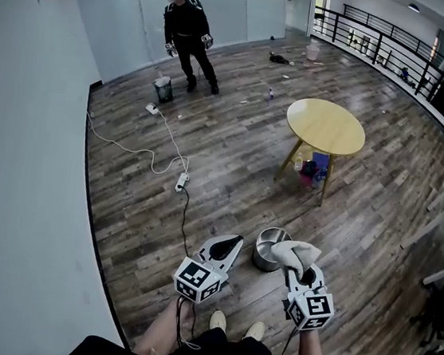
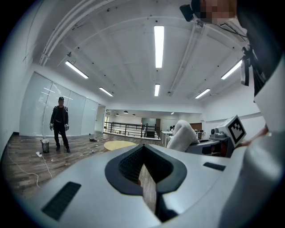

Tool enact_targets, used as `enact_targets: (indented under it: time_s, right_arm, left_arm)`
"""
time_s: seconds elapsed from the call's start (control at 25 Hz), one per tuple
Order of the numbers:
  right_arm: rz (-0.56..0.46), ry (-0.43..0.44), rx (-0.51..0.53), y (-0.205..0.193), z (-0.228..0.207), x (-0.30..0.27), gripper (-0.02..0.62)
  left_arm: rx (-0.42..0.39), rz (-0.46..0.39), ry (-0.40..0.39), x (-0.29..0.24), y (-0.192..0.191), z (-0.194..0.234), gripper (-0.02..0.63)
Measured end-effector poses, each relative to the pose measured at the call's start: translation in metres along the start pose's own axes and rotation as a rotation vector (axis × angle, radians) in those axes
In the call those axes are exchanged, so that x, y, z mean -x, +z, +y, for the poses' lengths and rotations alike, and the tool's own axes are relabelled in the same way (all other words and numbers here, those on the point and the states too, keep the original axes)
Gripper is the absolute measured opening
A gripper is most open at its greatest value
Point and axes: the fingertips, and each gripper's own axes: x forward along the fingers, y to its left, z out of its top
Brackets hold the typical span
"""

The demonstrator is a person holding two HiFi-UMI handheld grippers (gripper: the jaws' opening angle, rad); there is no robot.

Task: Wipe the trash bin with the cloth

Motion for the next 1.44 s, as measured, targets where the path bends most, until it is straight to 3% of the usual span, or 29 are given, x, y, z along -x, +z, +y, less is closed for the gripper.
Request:
enact_targets:
  time_s: [1.44]
  right_arm:
    - [-0.002, 0.005, -0.026, -0.004, 0.001, -0.005, 0.083]
  left_arm:
    - [-0.007, 0.021, -0.033, -0.018, -0.005, -0.002, 0.000]
